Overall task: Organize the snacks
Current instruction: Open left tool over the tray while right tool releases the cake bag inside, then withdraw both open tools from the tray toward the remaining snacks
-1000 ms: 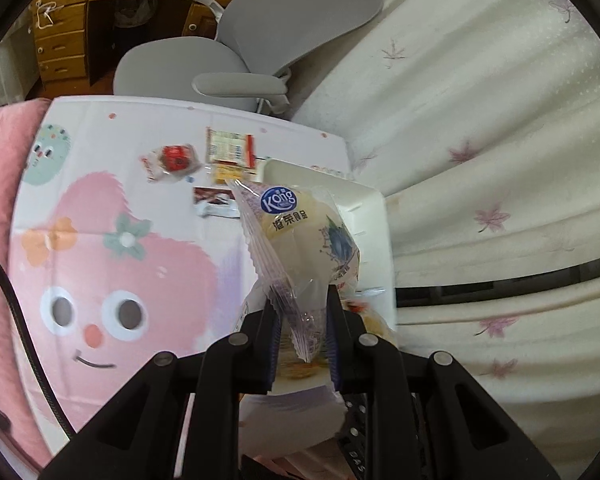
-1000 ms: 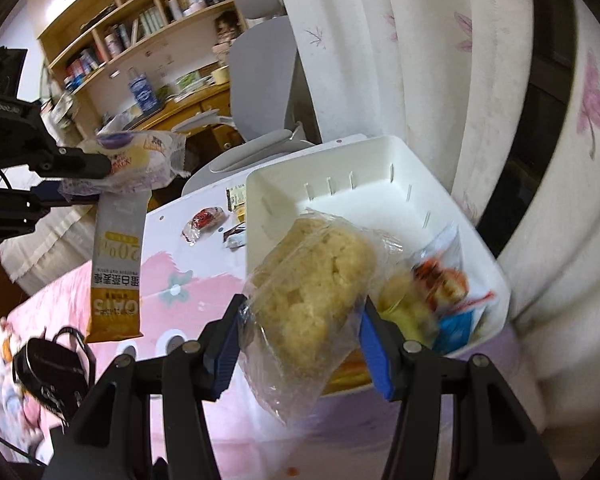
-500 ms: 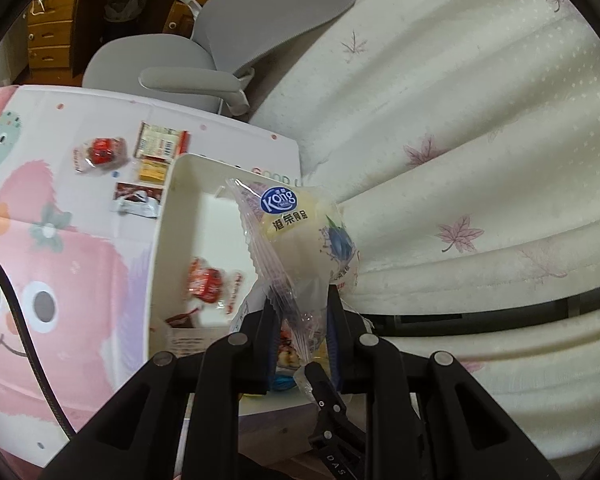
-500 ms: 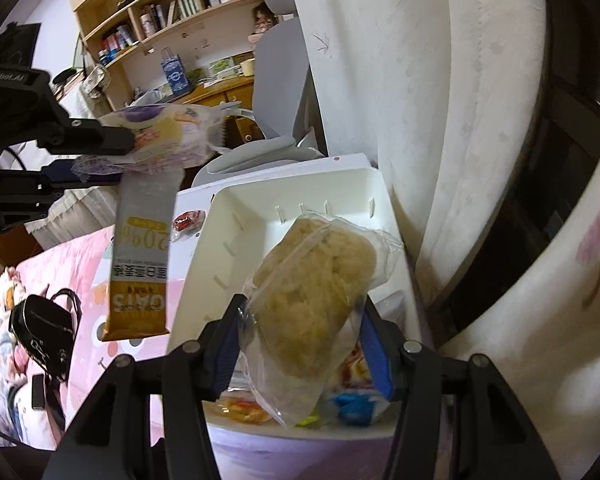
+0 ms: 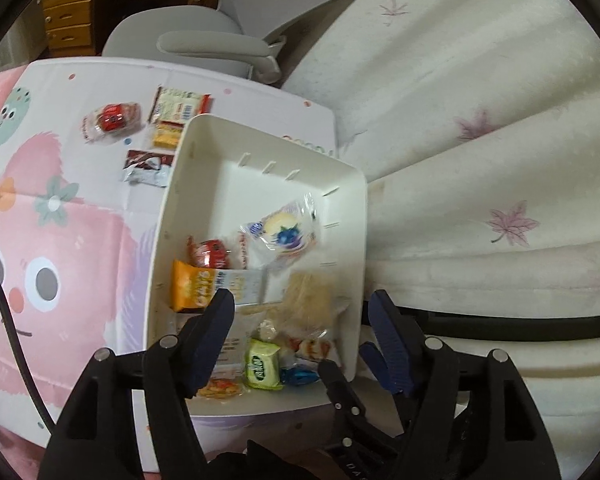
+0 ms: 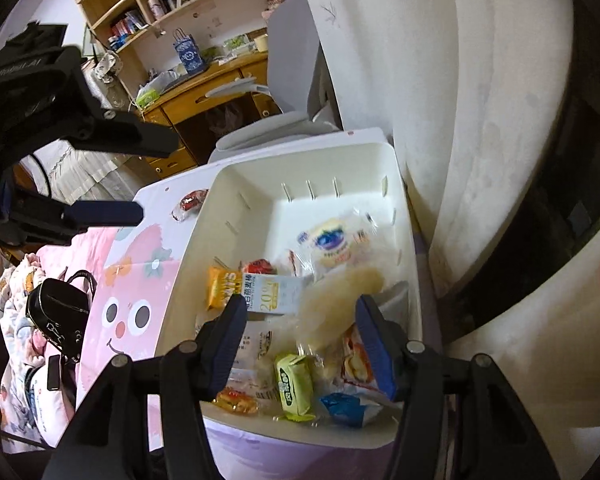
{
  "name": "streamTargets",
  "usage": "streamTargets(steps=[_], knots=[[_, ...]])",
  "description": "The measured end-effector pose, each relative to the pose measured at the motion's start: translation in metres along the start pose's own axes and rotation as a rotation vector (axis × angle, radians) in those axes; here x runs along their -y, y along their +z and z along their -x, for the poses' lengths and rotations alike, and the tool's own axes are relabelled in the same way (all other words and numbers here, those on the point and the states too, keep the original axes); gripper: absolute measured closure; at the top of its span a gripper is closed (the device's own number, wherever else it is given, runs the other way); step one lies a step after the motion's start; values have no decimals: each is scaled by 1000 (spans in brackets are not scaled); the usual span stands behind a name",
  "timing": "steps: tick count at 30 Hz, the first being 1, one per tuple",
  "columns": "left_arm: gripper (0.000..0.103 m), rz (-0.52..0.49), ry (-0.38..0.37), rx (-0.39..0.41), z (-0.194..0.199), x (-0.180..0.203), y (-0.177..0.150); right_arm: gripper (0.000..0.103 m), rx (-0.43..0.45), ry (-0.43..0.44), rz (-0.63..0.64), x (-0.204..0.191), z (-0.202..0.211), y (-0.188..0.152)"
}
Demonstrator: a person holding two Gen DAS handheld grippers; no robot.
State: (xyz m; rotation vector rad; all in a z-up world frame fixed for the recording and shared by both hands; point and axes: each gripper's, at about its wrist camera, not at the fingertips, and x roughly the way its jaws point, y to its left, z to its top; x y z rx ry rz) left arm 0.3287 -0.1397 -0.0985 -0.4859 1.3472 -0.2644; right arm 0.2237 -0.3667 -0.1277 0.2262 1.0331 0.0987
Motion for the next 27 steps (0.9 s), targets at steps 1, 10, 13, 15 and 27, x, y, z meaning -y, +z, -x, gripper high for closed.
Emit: streamTargets(steps=[1, 10, 13, 15, 27], knots=[[32, 3, 8, 1, 1, -3, 0, 46, -12, 5, -4, 0, -2, 0], [31, 20, 89, 37, 34, -49, -3, 45, -111, -16, -81, -4, -14, -2], [31, 8, 111, 48, 50, -67, -5, 45, -127, -4, -89, -13, -15, -2], [31, 3, 113, 53, 60, -77, -5, 44, -137, 6, -109, -21, -15, 0], [31, -130, 109, 52, 131, -143, -10, 30, -125, -16, -292, -91, 0, 1]])
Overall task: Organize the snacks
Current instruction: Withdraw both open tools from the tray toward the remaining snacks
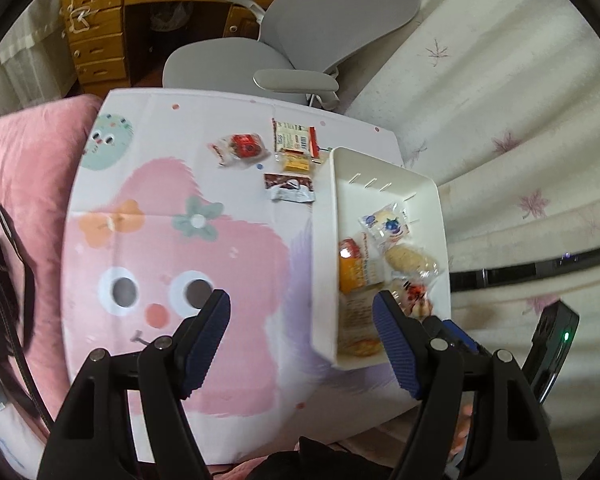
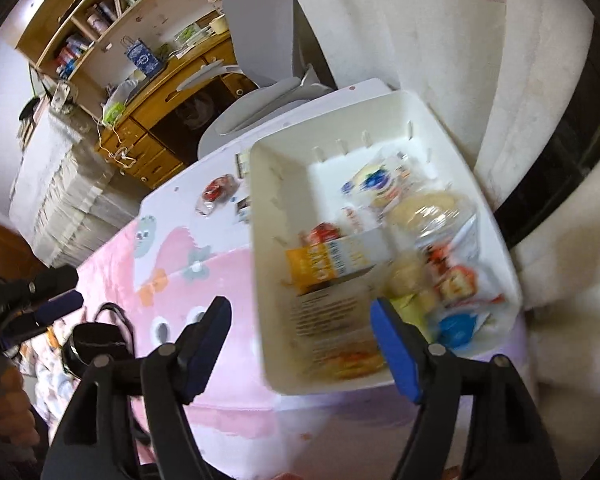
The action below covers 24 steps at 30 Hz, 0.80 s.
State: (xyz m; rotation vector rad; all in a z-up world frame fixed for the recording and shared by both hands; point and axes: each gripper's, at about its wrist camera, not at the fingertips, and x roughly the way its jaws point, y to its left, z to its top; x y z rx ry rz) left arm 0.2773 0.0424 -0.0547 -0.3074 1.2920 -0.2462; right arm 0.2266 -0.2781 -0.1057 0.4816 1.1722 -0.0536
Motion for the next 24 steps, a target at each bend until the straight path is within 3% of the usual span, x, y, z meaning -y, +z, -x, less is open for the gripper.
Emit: streamTargets(steps=[13, 24], knots=[[31, -135, -19, -13, 30, -71, 6, 29, -52, 83, -395, -44, -19, -43], [31, -193, 13, -10, 5, -111, 36, 28, -20, 71, -737, -64, -46, -48]])
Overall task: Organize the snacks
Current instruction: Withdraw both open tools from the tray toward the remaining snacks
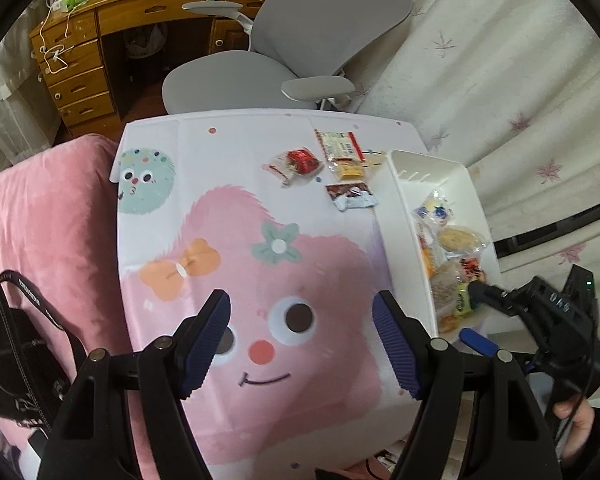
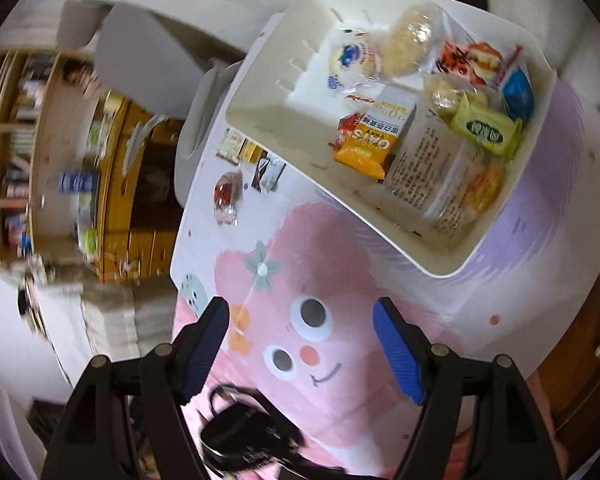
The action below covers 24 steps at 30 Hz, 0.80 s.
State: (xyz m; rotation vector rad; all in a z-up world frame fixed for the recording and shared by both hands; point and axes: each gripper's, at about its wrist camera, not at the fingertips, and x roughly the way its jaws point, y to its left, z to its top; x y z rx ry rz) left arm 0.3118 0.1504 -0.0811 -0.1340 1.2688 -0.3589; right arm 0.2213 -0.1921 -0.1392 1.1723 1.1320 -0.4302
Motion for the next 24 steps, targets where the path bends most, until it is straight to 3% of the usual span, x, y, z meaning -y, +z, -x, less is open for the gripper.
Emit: streamTargets(steps=[5, 10, 16, 24], knots=[[31, 5, 4, -4, -18, -17, 18, 28, 67, 5, -122, -10, -18, 6], [31, -14, 66, -17, -43, -26, 42, 28, 116, -11, -150, -24, -49, 14], [31, -70, 90, -52, -82, -24, 73, 28, 164, -28, -191, -35, -90, 25], [31, -124, 94, -103, -142, -16, 119, 28, 202, -85, -104, -56, -141, 46]])
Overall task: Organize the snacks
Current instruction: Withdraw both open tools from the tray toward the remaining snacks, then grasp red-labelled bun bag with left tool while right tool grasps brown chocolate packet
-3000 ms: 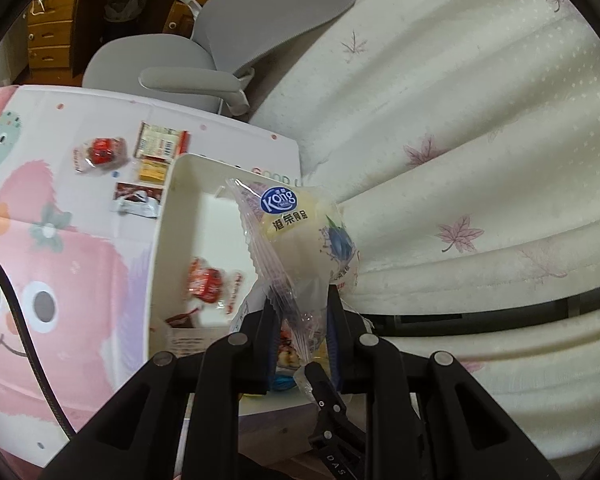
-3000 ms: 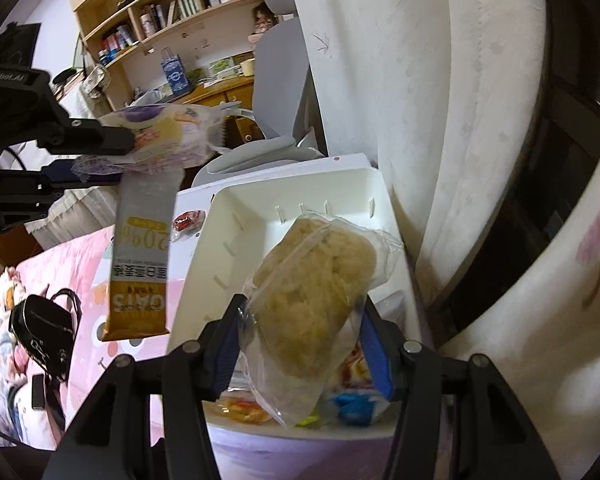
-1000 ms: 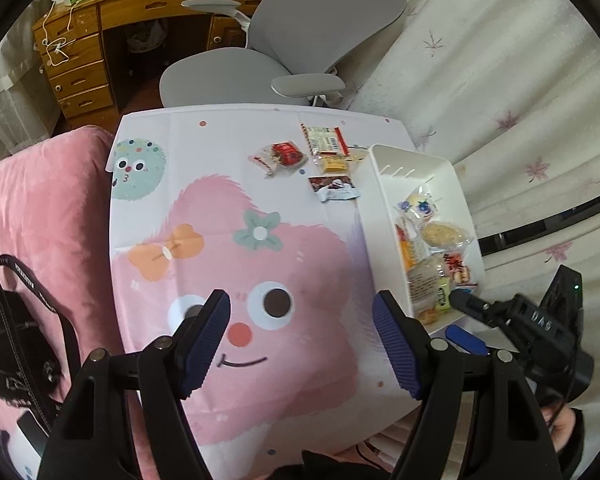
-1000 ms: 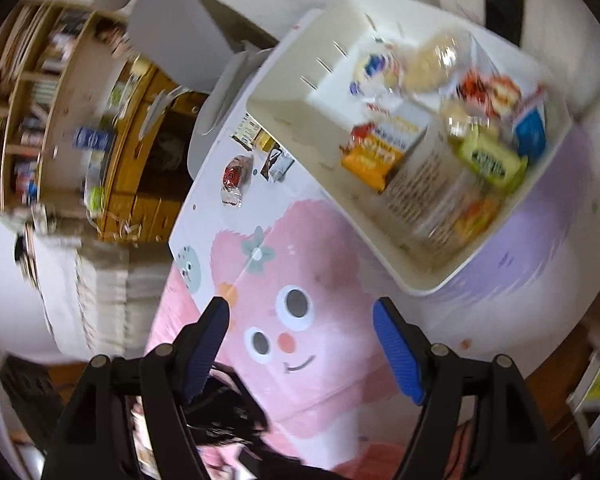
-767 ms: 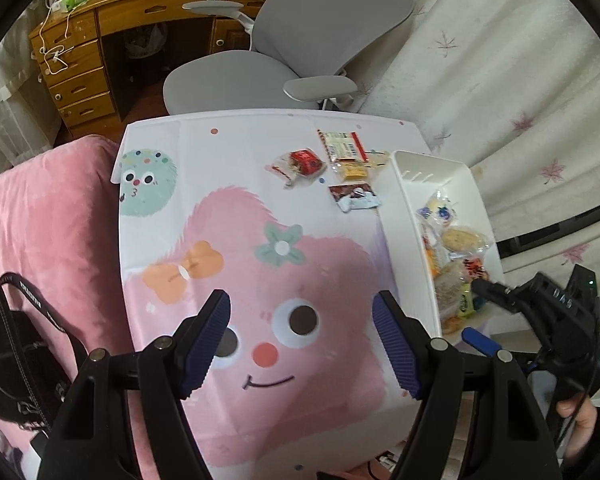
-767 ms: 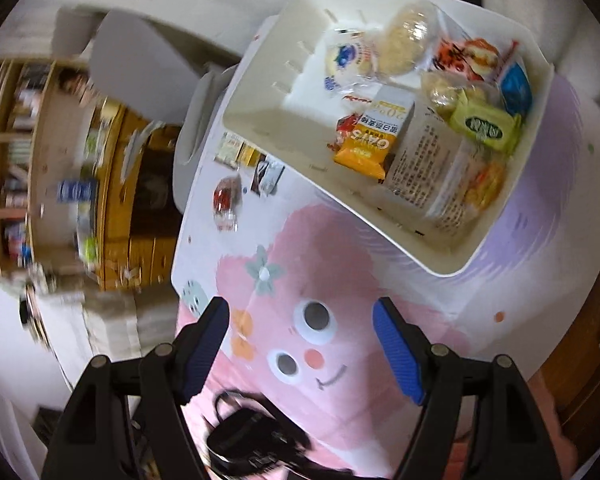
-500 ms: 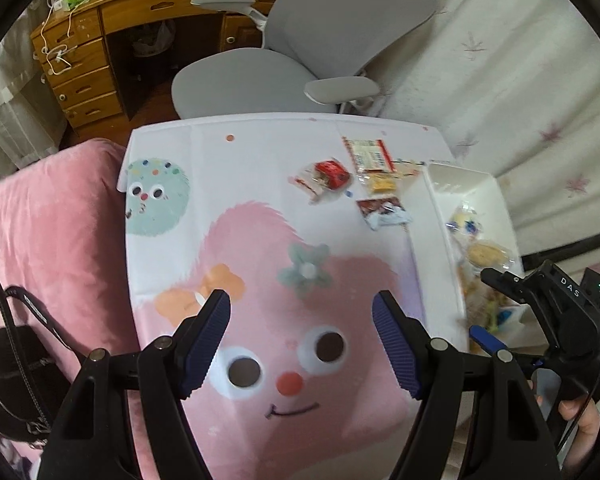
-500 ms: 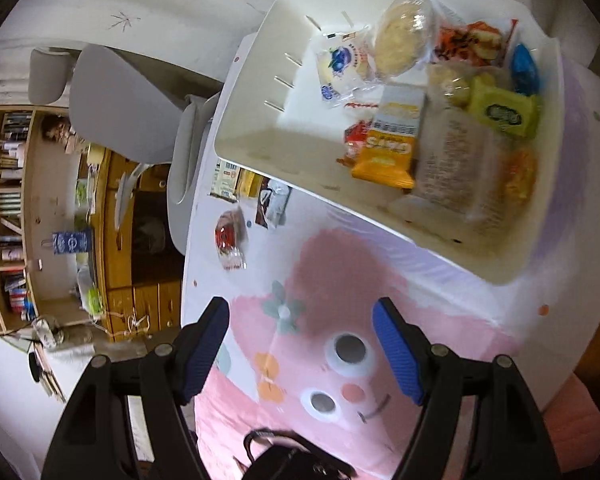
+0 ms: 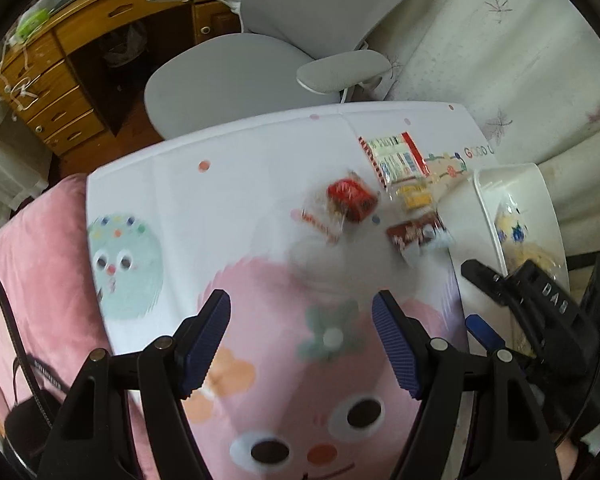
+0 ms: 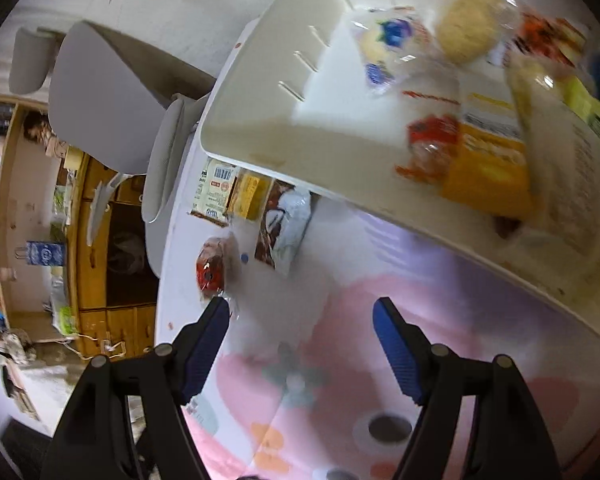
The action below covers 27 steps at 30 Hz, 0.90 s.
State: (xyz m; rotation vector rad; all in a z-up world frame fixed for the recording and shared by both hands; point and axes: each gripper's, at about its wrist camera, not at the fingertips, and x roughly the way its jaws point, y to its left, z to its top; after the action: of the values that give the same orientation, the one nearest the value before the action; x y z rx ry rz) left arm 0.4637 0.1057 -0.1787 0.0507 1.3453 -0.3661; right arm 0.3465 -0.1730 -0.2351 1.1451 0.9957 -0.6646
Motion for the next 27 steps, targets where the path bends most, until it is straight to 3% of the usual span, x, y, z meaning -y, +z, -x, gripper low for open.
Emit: streamTargets(steps=[9, 17, 22, 27], knots=[[36, -33, -61, 40, -54, 6, 26, 29, 136, -47, 185, -31, -34, 8], [37, -65, -41, 42, -97, 22, 37, 30, 115, -95, 226, -34, -55, 15], [37, -33, -31, 75, -113, 25, 40, 30, 114, -122, 239, -34, -63, 21], [38, -9, -27, 74, -125, 28, 43, 30, 93, -94, 207, -25, -70, 27]])
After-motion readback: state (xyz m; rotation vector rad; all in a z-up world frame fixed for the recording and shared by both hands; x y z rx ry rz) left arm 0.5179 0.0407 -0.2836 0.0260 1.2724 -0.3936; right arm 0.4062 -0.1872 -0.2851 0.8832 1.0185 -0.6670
